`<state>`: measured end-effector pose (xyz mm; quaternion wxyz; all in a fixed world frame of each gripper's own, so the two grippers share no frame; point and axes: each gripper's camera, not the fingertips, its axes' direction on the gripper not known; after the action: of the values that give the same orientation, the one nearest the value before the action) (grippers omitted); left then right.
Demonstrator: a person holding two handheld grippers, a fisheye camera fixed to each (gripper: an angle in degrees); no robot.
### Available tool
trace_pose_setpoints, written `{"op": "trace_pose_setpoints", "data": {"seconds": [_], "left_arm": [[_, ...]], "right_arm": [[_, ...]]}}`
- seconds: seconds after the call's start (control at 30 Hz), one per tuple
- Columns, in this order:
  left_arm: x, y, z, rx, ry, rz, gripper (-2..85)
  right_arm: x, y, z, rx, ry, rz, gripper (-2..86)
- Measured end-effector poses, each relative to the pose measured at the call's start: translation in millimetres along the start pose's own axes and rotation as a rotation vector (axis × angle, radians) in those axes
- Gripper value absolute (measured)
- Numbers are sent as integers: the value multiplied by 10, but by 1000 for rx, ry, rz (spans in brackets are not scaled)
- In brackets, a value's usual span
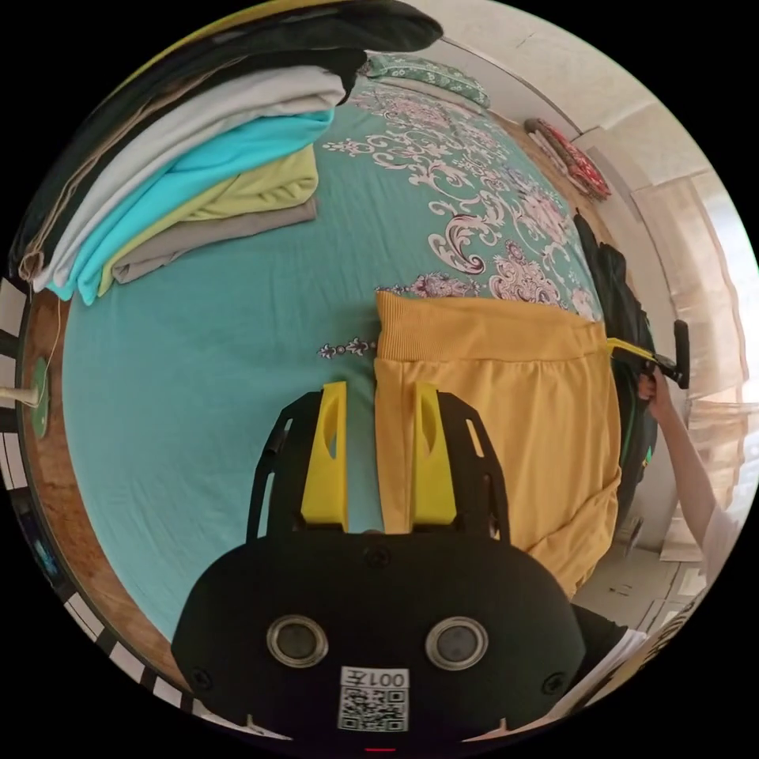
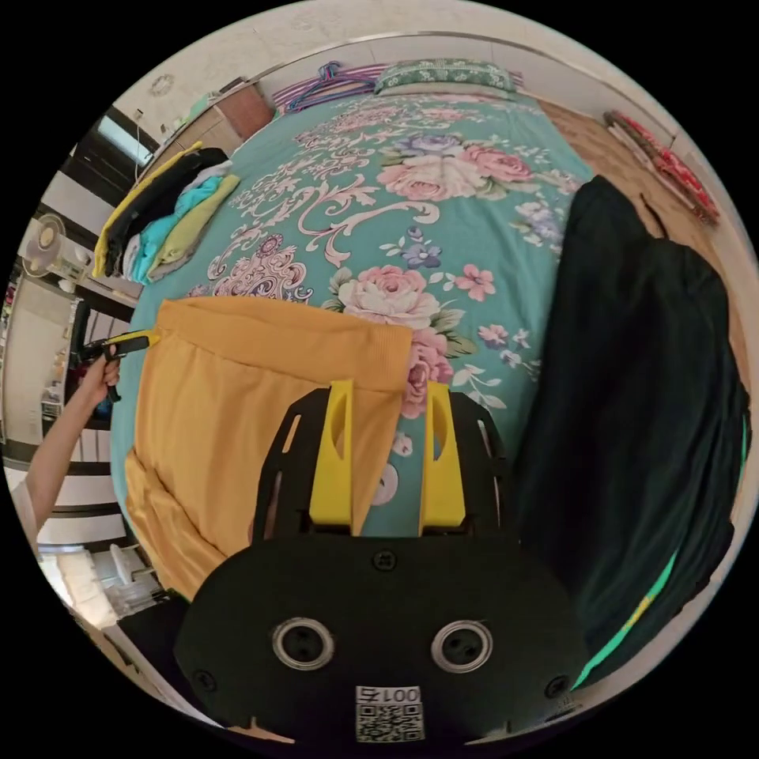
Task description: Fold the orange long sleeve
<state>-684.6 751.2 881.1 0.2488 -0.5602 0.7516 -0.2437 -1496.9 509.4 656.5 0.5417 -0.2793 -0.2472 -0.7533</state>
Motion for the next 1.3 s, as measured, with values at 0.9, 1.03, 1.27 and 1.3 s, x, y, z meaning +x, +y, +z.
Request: {"op": "trace_pose_setpoints", "data": {"seconds": [0.9, 1.03, 1.27, 1.3], "left_arm": [[-561, 1387, -1518, 408, 482, 340, -9], [-612, 2238, -1768, 300, 578, 407, -9], [-740, 3404, -1214, 52, 624, 321, -10], [-758, 3463, -1155, 40, 621, 309, -10]], "right_arm": [[1594, 965, -807, 329, -694, -273, 14], [1405, 1847, -948, 240, -692, -316, 13], [1118, 3070, -17, -163, -576, -182, 12], [1099, 3135, 67, -185, -567, -173, 12]]}}
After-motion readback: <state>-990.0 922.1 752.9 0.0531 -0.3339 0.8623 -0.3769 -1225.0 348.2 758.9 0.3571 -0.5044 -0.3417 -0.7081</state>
